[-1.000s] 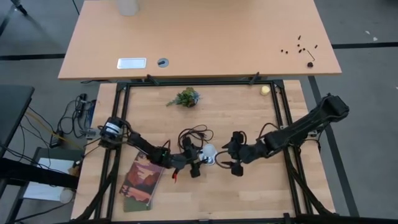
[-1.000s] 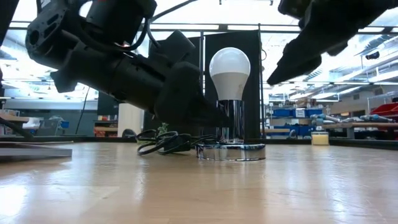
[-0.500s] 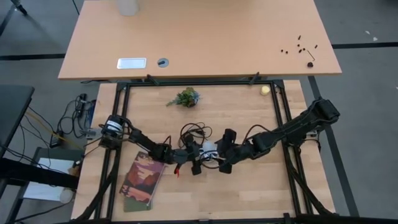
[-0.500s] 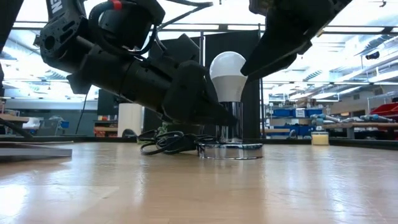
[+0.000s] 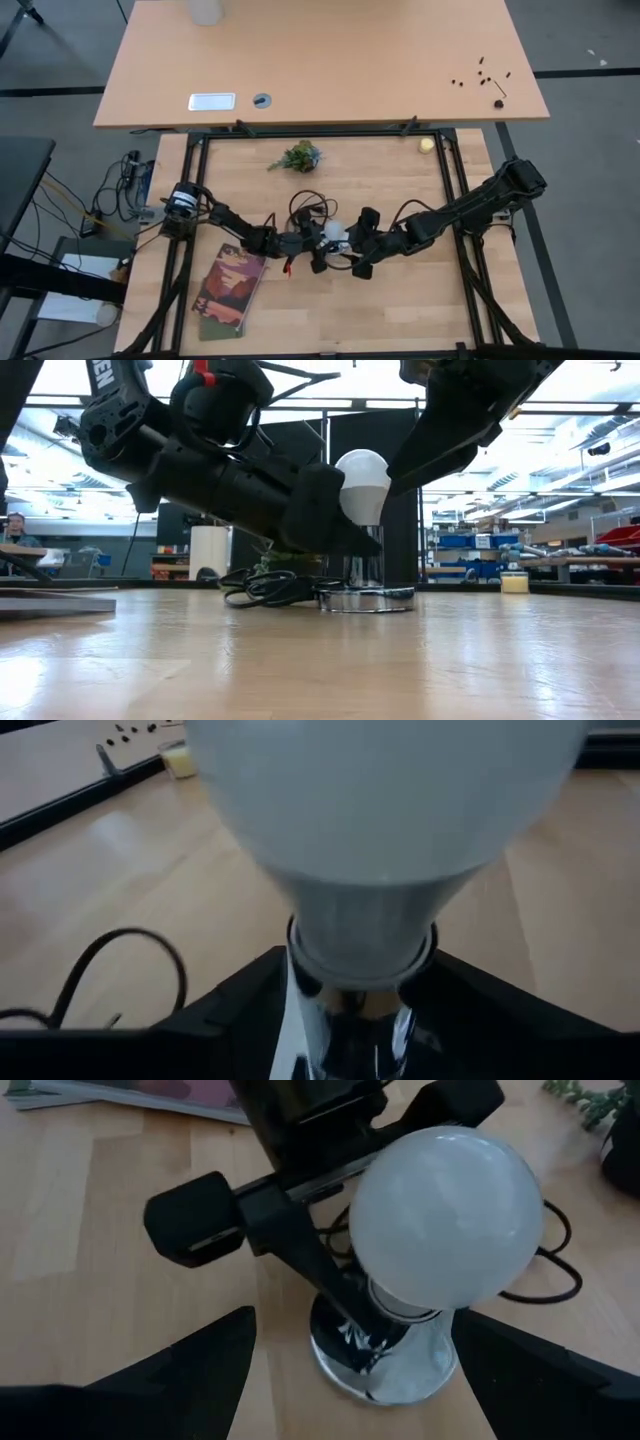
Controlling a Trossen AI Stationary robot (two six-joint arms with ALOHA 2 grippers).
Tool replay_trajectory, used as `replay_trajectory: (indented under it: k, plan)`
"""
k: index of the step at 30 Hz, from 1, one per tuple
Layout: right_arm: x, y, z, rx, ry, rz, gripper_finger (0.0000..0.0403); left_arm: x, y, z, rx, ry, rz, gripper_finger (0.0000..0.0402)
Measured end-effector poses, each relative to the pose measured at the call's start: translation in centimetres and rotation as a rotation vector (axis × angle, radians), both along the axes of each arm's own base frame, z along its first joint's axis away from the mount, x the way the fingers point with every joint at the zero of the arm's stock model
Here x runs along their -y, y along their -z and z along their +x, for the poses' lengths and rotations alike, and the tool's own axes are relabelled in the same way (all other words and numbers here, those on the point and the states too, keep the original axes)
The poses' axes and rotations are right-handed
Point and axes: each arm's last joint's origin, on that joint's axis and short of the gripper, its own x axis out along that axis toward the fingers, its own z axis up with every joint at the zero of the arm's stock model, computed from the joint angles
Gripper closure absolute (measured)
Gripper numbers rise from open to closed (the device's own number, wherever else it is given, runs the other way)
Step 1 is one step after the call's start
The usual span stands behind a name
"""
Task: Screw lightbulb
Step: Remove the white lightbulb from the lamp socket
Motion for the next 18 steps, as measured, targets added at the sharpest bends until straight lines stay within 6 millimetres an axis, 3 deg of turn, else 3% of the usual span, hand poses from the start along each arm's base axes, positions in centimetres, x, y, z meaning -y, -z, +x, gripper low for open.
replay_trajectory:
  k: [9,18]
  plan:
    - [0.3,0.0,-0.6,-0.052,0.011,-0.005,0.0057,0.1,0.0,0.0,0.005,0.038,-0.016,0.0196]
    - [0.6,-3.0,-1.3,-0.227,0.065,0.016,0.0057,0.2,0.0,0.0,-0.009,0.045,0.005,0.0189]
